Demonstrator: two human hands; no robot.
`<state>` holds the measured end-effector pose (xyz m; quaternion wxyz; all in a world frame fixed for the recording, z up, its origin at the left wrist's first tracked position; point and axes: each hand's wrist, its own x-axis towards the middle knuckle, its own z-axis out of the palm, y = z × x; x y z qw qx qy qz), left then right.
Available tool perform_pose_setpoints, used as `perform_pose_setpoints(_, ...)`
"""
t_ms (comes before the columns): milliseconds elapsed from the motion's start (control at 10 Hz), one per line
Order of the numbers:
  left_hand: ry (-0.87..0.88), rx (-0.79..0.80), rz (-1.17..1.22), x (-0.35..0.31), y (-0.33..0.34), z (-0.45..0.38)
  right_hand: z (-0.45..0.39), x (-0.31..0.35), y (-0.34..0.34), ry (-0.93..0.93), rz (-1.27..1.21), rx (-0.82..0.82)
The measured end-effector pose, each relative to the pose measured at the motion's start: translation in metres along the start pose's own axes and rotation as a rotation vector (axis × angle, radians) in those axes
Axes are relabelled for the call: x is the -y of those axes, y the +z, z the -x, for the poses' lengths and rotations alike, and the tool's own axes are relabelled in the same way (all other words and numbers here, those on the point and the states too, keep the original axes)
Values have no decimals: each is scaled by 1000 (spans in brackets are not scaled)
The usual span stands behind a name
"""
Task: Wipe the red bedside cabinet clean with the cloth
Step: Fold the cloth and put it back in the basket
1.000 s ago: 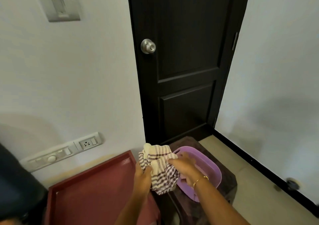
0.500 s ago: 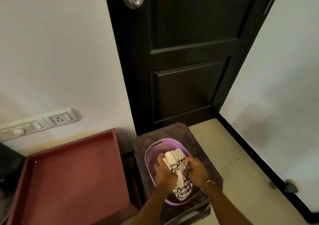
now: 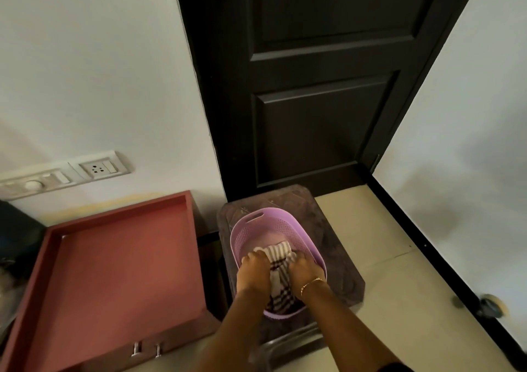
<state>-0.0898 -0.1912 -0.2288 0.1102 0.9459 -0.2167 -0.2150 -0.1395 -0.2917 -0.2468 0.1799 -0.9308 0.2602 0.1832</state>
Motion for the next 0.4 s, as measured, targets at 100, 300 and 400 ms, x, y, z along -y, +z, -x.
perform_pose_setpoints(100,121,-122,-199,9,-39,31,32,13,-30,-105,30,-140)
perform_pose_setpoints(300,160,-434,-552,46,-142,135,131,70,-112,-265,106,-383)
perform_pose_setpoints(400,84,-573,-600,63,-191,199,184,103,-140,-401,224,-525)
